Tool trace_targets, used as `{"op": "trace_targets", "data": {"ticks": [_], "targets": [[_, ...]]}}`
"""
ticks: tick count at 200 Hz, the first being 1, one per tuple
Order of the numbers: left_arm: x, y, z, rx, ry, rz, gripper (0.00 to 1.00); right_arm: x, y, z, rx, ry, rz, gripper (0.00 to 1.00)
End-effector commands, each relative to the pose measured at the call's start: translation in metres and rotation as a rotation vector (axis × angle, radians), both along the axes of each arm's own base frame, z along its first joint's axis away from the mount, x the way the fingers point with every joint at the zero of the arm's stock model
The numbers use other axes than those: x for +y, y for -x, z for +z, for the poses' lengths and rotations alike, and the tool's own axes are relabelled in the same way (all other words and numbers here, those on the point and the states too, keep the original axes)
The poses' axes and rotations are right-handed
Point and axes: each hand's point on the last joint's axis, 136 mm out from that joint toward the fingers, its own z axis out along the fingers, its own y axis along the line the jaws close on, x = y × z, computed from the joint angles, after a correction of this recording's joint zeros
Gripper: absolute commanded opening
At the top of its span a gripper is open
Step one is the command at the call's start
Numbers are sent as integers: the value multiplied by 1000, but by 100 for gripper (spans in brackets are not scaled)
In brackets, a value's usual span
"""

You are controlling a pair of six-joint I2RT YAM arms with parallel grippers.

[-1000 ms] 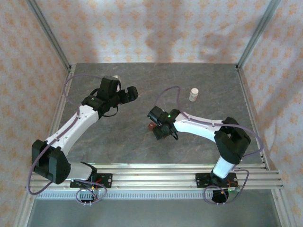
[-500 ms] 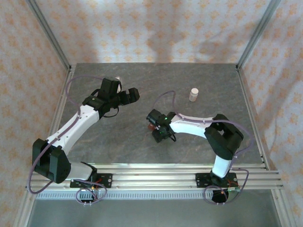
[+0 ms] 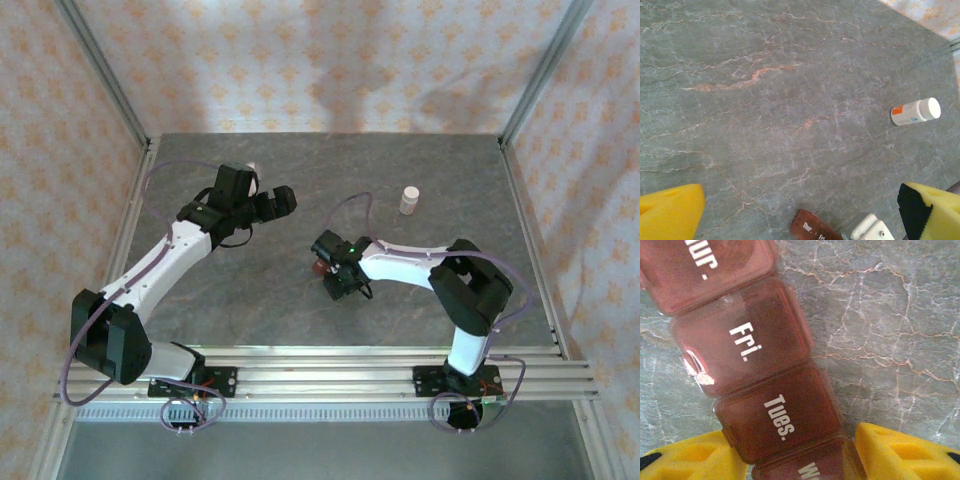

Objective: Sort the pills into containers

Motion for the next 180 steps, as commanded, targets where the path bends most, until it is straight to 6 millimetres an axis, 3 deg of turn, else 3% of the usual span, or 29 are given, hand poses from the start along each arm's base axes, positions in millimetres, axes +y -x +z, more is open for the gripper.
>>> {"op": "trace_targets", "data": {"ticks": [1, 39, 70, 180], "targets": [[-2, -1, -6, 8, 10, -6, 100, 2, -5, -8, -5, -2, 3, 56], [-3, 0, -8, 12, 15, -10, 100, 7, -5, -9, -5, -24, -1, 51], [-5, 1, -9, 16, 25, -14, 100, 9, -9, -4, -20, -32, -4, 63], [-9, -3, -8, 13, 48, -21, 100, 16, -20, 14, -69, -54, -5, 65]]}}
